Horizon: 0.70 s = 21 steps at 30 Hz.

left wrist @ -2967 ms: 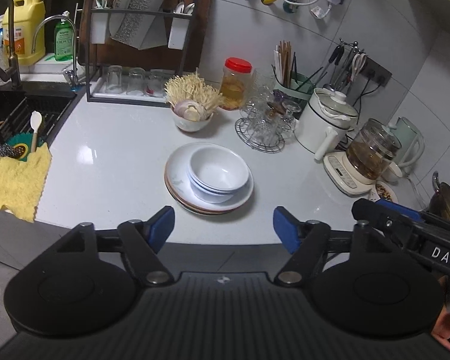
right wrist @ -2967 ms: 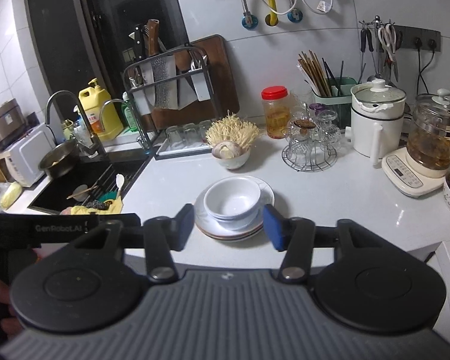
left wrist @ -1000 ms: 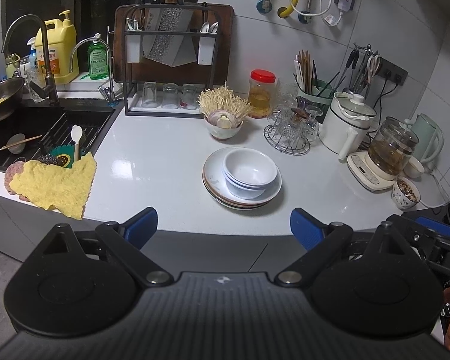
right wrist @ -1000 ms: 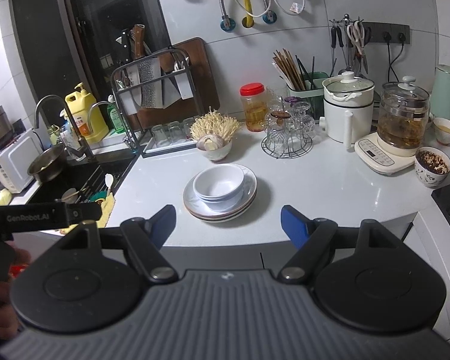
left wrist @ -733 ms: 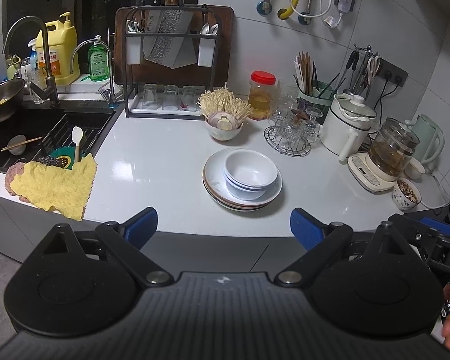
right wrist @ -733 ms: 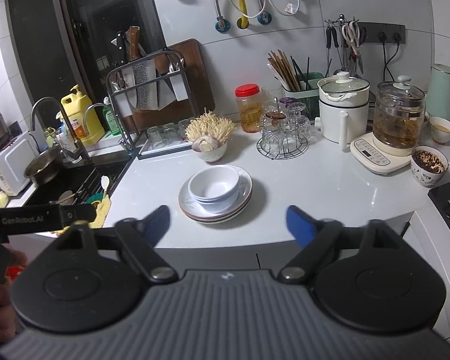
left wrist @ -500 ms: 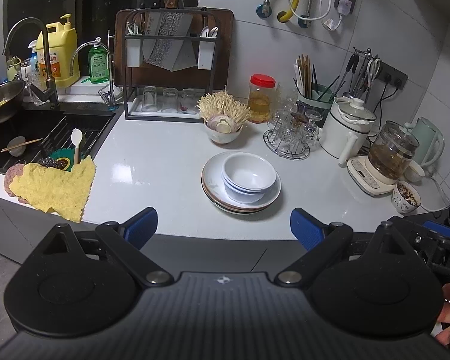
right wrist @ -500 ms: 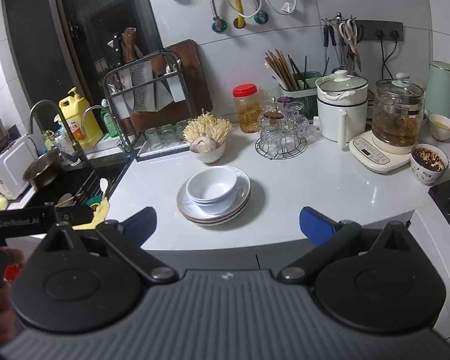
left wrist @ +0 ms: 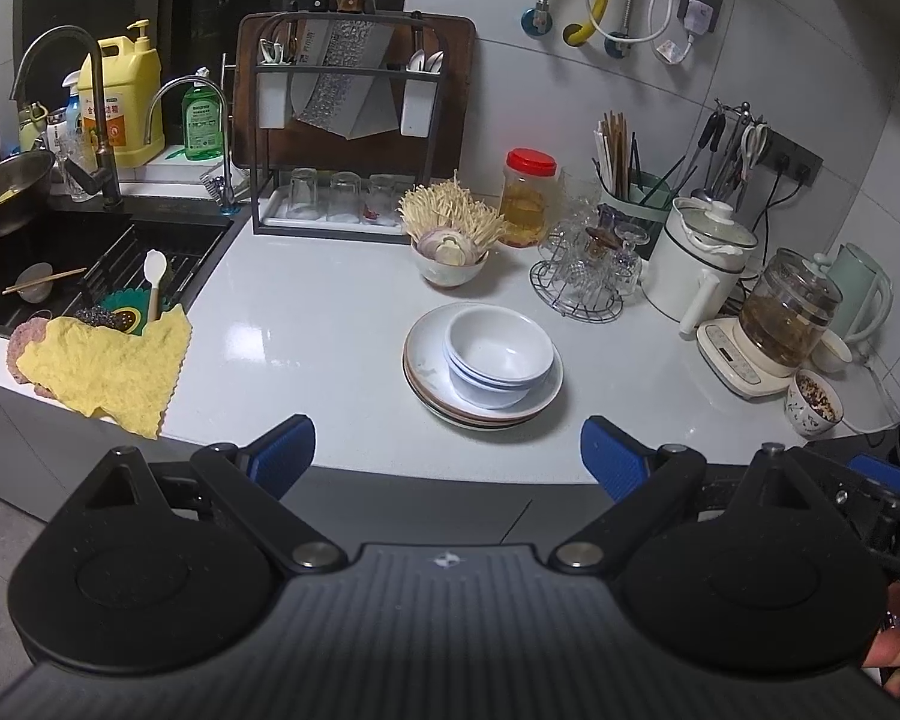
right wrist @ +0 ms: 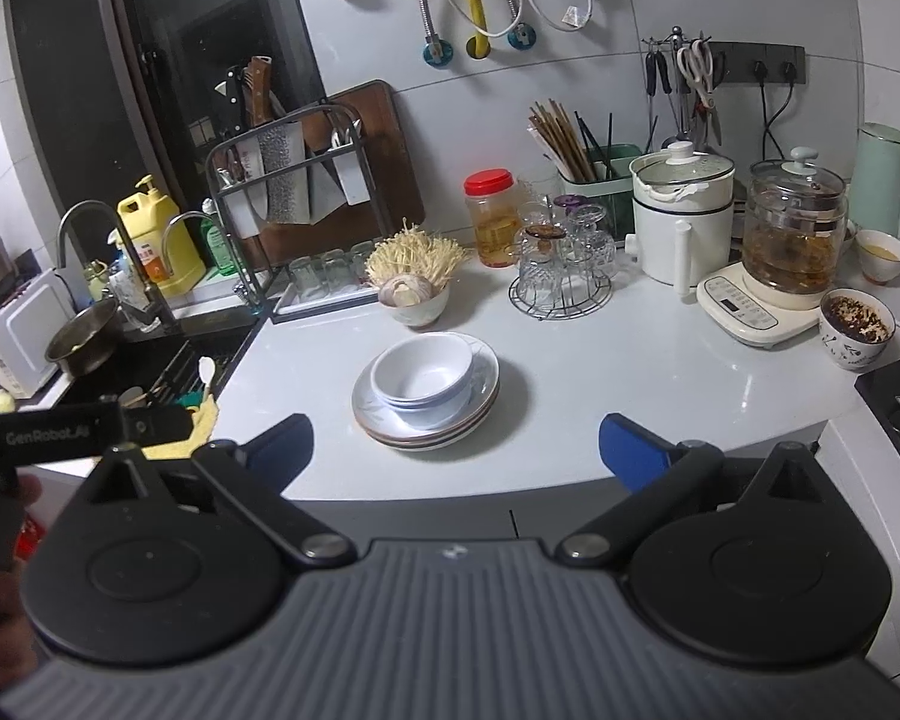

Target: Organize plates and bowls

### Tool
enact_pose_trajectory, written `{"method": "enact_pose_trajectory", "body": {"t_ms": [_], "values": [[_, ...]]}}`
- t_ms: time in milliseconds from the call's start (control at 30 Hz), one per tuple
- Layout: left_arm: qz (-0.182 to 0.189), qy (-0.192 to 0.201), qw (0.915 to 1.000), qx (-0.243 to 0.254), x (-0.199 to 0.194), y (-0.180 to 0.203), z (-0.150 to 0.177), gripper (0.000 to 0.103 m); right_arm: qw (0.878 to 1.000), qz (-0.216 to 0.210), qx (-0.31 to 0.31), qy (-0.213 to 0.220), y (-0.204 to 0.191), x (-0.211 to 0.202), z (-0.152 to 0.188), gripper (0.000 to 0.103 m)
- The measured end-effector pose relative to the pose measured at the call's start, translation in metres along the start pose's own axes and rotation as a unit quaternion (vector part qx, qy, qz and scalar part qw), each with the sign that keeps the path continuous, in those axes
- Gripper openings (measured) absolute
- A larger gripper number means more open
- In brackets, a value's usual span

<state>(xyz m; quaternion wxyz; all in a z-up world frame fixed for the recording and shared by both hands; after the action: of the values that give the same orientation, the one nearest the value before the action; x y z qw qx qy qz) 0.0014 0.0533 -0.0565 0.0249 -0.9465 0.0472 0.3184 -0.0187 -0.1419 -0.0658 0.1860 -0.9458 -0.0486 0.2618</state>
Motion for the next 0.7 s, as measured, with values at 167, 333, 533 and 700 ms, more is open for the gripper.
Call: {"method": "enact_pose_trajectory", "body": {"t_ms": [167, 333, 533, 700], "values": [[0.005, -0.002, 0.9999, 0.011, 0.0011, 0.0063, 0.0011, 0.097, 1.000, 0.005, 0.000, 0.006, 0.0013, -0.0015, -0.0026, 0.103], [0.009, 0.002, 0.9998, 0.016, 0.0002, 0.0082, 0.0002, 0.097, 1.000, 0.002, -0.008, 0.008, -0.0015, -0.0022, -0.0017, 0.103], [0.006, 0.010, 0.9998, 0.015, -0.0024, 0.0080, -0.0015, 0.097, 1.000, -0.001, -0.008, 0.010, -0.0020, -0.0033, -0.0040, 0.103], [0.008, 0.013, 0.9998, 0.009, -0.0027, 0.0060, -0.0003, 0.098, 1.000, -0.007, -0.012, 0.011, -0.0052, -0.0047, -0.0018, 0.103]]}}
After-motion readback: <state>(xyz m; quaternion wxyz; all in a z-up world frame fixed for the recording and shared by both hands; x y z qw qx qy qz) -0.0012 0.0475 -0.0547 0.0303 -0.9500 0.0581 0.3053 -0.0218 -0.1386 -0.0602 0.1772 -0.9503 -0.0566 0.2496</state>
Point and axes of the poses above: each gripper's, at about its wrist camera, not at the fingertips, and x roughly the way its jaws point, y to its right, z to its underside, the point moved 10 cm from there along x, roughly the way its jaws point, and after that the axes turned 13 degrees about x, right-handed, at the moved point
